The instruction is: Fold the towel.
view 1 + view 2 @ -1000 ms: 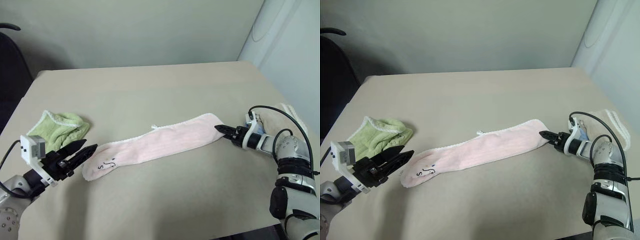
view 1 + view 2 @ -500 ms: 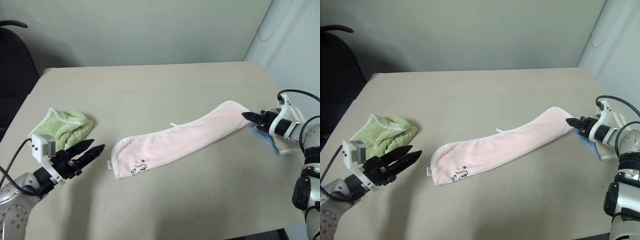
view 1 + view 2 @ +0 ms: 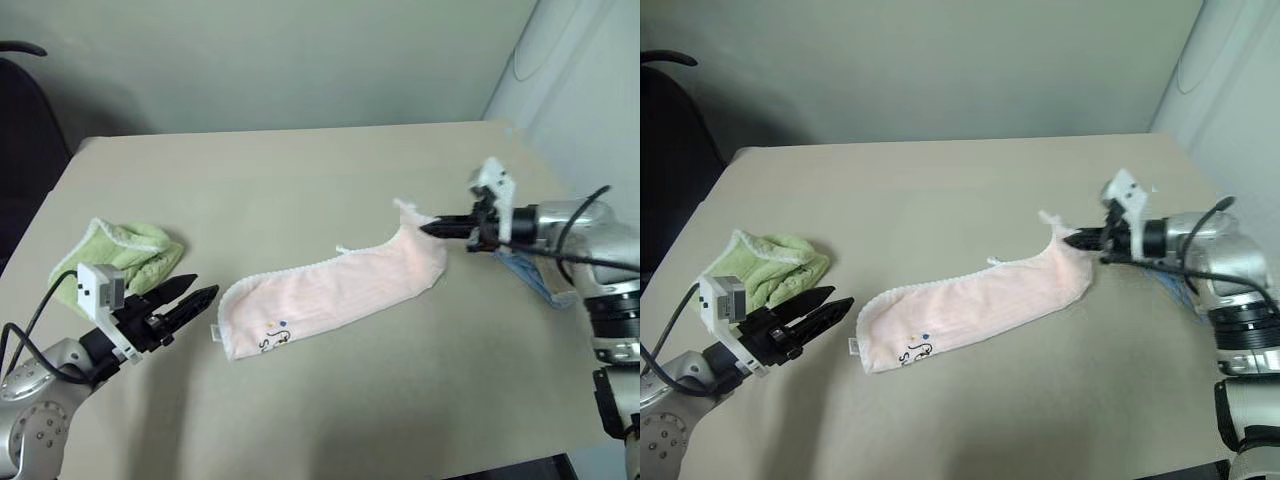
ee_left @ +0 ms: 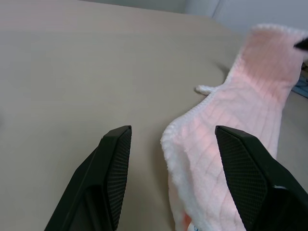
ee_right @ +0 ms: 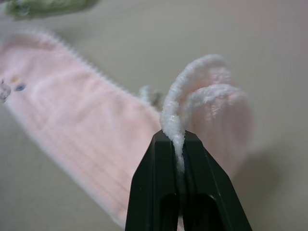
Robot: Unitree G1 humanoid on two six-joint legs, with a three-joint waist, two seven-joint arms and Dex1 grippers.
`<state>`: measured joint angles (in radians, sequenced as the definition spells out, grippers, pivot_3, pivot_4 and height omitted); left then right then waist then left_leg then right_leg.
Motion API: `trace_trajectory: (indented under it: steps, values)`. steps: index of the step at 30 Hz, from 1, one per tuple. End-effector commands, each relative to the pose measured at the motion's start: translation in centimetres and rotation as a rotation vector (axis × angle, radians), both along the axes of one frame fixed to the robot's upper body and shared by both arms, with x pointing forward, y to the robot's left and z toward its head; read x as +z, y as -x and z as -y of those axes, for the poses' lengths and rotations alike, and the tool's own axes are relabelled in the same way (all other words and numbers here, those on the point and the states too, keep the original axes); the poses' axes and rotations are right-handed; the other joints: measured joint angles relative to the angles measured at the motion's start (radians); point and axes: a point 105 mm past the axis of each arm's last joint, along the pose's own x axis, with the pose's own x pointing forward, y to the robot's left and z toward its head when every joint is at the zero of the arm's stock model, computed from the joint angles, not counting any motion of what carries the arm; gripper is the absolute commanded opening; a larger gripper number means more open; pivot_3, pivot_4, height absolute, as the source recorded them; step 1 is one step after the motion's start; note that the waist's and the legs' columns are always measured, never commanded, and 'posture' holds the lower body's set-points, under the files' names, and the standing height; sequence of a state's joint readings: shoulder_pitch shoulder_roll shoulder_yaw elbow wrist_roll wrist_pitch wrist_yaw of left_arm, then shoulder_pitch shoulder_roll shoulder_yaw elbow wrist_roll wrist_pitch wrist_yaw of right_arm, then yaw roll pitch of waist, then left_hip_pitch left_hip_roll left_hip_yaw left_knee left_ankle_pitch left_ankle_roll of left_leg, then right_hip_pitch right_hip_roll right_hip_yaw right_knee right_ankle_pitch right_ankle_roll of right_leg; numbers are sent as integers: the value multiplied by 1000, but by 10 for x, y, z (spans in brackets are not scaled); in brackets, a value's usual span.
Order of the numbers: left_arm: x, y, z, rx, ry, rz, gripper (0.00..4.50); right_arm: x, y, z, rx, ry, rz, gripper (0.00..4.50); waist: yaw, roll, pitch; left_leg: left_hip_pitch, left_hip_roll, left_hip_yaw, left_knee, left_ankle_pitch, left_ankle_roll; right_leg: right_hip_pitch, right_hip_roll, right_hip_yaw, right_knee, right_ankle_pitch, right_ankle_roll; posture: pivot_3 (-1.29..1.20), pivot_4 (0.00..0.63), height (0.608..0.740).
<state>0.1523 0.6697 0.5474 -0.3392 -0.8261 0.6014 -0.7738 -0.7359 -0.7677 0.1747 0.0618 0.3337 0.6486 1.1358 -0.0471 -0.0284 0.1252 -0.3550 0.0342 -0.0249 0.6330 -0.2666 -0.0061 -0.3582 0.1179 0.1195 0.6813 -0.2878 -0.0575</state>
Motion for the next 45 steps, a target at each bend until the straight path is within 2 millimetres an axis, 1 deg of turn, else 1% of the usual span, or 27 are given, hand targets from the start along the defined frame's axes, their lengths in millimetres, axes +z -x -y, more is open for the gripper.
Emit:
trace_trajectory:
  steps: [1, 3, 6, 8, 12, 15, 16, 18, 20, 21, 22, 25, 26, 28, 29, 30, 32, 33, 34, 36, 37, 38, 41, 43, 45]
  values:
    - [7, -1, 4, -1, -4, 42, 3033, -23, 17, -26, 146, 96, 13, 22, 2, 0, 0, 0, 0, 0, 0, 0, 0, 0, 0, 0, 0, 0, 0, 0, 150, 740]
    - [7, 0, 5, 0, -1, 44, 3033, -40, 21, -32, 171, 138, -9, 22, 6, 0, 0, -2, 0, 0, 1, 0, 0, -1, 0, 0, 0, 0, 0, 0, 150, 740]
    - [6, 2, 7, 4, 5, 45, 3033, -55, 25, -39, 192, 153, -35, 22, 8, 0, 0, -3, 0, 0, 3, 0, 0, -2, 0, 0, 0, 1, 1, 0, 150, 740]
    - [4, 3, 7, 7, 7, 43, 3033, -62, 23, -43, 188, 155, -40, 22, 8, 0, 0, -3, 0, 0, 3, 0, 0, -2, -1, 0, 0, 1, 1, 0, 150, 740]
    - [2, 4, 11, 8, 13, 39, 3033, -63, 18, -50, 164, 127, -40, 22, 6, -1, 0, -2, 0, 0, 3, 0, 0, -2, -1, 0, 1, 1, 1, 0, 150, 740]
    - [1, 4, 13, 6, 18, 37, 3033, -57, 17, -50, 162, 94, -47, 761, 7, -1, 0, -3, 0, 0, 3, 0, -1, -2, -1, 0, 0, 1, 1, 0, 150, 740]
    - [1, 4, 14, 5, 20, 36, 3033, -54, 18, -49, 164, 77, -52, 1073, 7, -1, 0, -3, 0, 0, 3, 0, -1, -2, -1, 0, 0, 1, 1, 0, 150, 740]
    - [0, 4, 15, 2, 25, 34, 3033, -45, 21, -48, 176, 27, -68, 1783, 8, -1, 0, -3, 0, 0, 3, 1, -1, -2, -1, 0, 0, 1, 1, 0, 150, 740]
    - [0, 4, 15, 1, 29, 32, 3033, -31, 24, -47, 178, -39, -71, 2528, 8, -1, 0, -3, 0, 0, 3, 1, -1, -2, -1, 0, 0, 1, 1, 0, 150, 740]
    - [0, 5, 15, 3, 32, 31, 3033, -25, 24, -45, 170, -68, -67, 2805, 8, -1, 0, -3, 0, 0, 3, 1, -1, -2, -1, 0, 0, 1, 1, 0, 150, 740]
    - [0, 5, 15, 8, 36, 32, 3033, -20, 25, -43, 163, -86, -63, 3183, 9, -1, 0, -3, 0, 0, 3, 1, -2, -2, -1, 0, 0, 1, 1, 0, 150, 740]
    - [3, 6, 13, 34, 76, 43, 3033, -4, 24, -27, 142, -143, -27, 3183, 10, -1, 0, -3, 0, 0, 3, 2, -3, -1, -1, 0, 0, 1, 2, 0, 150, 740]
    - [3, 6, 12, 47, 93, 45, 3033, 4, 22, -22, 124, -181, -18, 3183, 11, -1, 0, -3, 0, 0, 3, 3, -6, -1, -1, 0, 0, 0, 2, 0, 150, 740]
    - [4, 7, 9, 79, 134, 45, 3033, 17, 7, -12, 37, -252, -27, 2746, 10, -1, 0, -3, 0, 0, 3, 6, -10, -1, -1, 0, 0, -1, 4, 0, 150, 740]
    - [5, 7, 9, 87, 147, 45, 3033, 16, 1, -9, 5, -252, -32, 2506, 9, -1, 0, -3, 0, 0, 3, 6, -10, -1, -1, 0, 0, -1, 5, 0, 150, 740]
    - [5, 8, 10, 93, 160, 44, 3033, 11, -4, -7, -14, -221, -17, 2180, 8, -1, 0, -3, 0, 0, 3, 6, -10, -1, -1, 0, 0, -2, 7, 0, 150, 740]
    - [3, 10, 13, 107, 190, 37, 3033, -7, -9, -13, -18, -186, -9, 1528, 7, -2, -1, -2, 0, 0, 2, 6, -10, -1, -1, 0, 0, -4, 9, 0, 150, 740]
    - [3, 10, 14, 112, 198, 34, 3033, -12, -11, -16, -15, -183, -9, 1086, 7, -2, -1, -2, 0, 0, 2, 6, -10, -1, 0, 0, 0, -3, 8, 0, 150, 740]
    - [2, 11, 14, 118, 207, 29, 3033, -18, -13, -19, -16, -185, -11, 719, 5, -2, -1, -1, 0, 0, 2, 6, -10, -1, 0, 0, 0, 0, 3, 0, 150, 740]
    - [-2, 14, 17, 127, 229, 10, 3033, -38, -22, -23, -43, -163, -13, 32, 5, -2, -1, -2, 0, 0, 0, 6, -10, -2, 0, 0, 1, 0, 3, 0, 150, 740]
    - [-4, 17, 19, 130, 235, 1, 3033, -51, -27, -24, -60, -150, -22, 32, 3, -2, -1, -2, 0, 0, 0, 6, -10, -2, -1, 0, 1, 0, 3, 0, 150, 740]
    - [-5, 18, 20, 132, 237, -5, 3033, -60, -30, -25, -69, -140, -26, 32, 4, -2, 0, -2, 0, 0, 0, 6, -10, -2, 0, 0, 1, 0, 3, 0, 150, 740]
    - [-10, 25, 20, 160, 256, -27, 3033, -95, -40, -21, -133, -91, -61, 32, 6, -1, 0, -3, 0, 0, 0, 3, -6, -3, -1, 0, 1, 0, 2, 0, 150, 740]
    - [-12, 28, 19, 173, 261, -40, 3033, -107, -41, -19, -144, -75, -76, 32, 6, -1, 0, -2, 0, 0, 0, 0, 0, -2, -1, 0, 1, 1, 2, 0, 150, 740]
    - [-15, 36, 19, 191, 261, -67, 3033, -115, -37, -20, -119, -61, -71, 32, 7, -2, -1, 2, 0, 0, 0, 0, 0, 2, -1, 0, 0, 1, 0, 0, 150, 740]
